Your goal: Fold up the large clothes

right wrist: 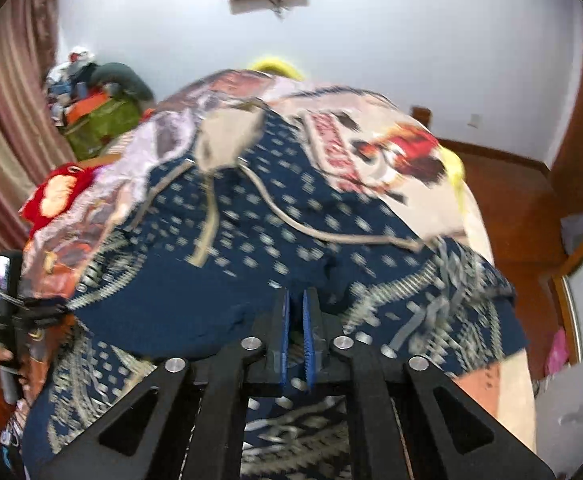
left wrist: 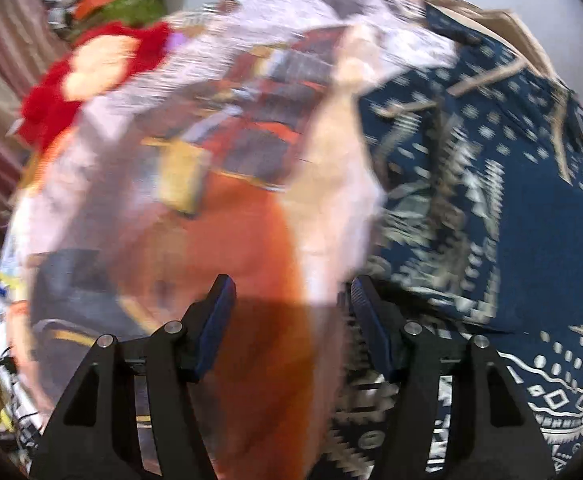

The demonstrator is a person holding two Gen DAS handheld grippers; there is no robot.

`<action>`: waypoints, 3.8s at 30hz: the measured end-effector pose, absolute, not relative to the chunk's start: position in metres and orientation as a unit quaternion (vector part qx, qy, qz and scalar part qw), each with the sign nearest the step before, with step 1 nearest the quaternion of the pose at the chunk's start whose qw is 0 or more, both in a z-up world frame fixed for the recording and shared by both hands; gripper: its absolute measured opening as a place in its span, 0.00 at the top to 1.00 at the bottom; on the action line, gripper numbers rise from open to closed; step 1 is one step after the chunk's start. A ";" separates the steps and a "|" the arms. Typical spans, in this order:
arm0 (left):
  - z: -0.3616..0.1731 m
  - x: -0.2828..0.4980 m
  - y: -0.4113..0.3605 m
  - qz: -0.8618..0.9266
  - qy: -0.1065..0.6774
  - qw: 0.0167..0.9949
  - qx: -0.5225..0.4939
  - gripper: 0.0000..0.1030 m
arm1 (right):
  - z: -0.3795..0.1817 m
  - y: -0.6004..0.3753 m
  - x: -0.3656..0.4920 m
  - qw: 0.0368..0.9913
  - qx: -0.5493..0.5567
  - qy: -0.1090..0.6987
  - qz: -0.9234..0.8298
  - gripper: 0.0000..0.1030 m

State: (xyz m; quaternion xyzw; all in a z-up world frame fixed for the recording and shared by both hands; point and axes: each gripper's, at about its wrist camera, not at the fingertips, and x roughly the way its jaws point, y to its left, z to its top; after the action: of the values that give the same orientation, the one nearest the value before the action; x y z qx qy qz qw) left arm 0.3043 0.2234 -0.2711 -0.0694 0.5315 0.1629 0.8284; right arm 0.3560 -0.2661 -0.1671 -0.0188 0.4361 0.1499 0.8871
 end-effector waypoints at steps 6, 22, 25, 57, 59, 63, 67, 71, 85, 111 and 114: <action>-0.265 0.289 0.235 0.148 0.542 0.825 -0.068 0.40 | -0.188 -0.303 0.353 0.874 -0.003 0.469 0.128 0.97; -0.271 0.365 0.224 0.068 0.551 0.822 -0.127 0.40 | -0.184 -0.276 0.368 0.867 -0.023 0.465 0.179 0.25; -0.289 0.385 0.222 0.041 0.566 0.809 -0.154 0.40 | -0.197 -0.273 0.378 0.861 -0.027 0.478 0.174 0.25; -0.289 0.402 0.209 0.051 0.537 0.831 -0.136 0.97 | -0.201 -0.282 0.419 0.879 -0.068 0.455 0.129 0.94; -0.295 0.398 0.212 0.063 0.539 0.830 -0.126 0.97 | -0.213 -0.286 0.421 0.874 -0.072 0.466 0.120 0.94; -0.303 0.395 0.222 0.080 0.558 0.814 -0.139 0.96 | -0.216 -0.292 0.422 0.875 -0.059 0.464 0.121 0.94; -0.288 0.390 0.223 0.088 0.553 0.819 -0.126 0.96 | -0.209 -0.289 0.418 0.869 -0.080 0.473 0.123 0.93; -0.257 0.380 0.207 0.081 0.539 0.833 -0.097 0.90 | -0.196 -0.294 0.408 0.873 -0.083 0.468 0.113 0.83; -0.186 0.402 0.046 -0.034 0.497 0.867 0.009 0.28 | -0.115 -0.377 0.358 0.935 -0.039 0.348 0.063 0.12; -0.260 0.473 -0.075 -0.096 0.537 0.837 0.039 0.23 | -0.278 -0.522 0.420 0.786 0.319 0.527 0.055 0.16; -0.260 0.475 -0.079 -0.094 0.534 0.839 0.042 0.23 | -0.288 -0.530 0.432 0.775 0.356 0.520 0.043 0.27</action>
State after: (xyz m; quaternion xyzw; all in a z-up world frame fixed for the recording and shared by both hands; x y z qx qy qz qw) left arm 0.4750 -0.0794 -0.2602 0.0425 0.5343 -0.0943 0.8389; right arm 0.4316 -0.5297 -0.2882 0.3564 0.5202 0.0434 0.7749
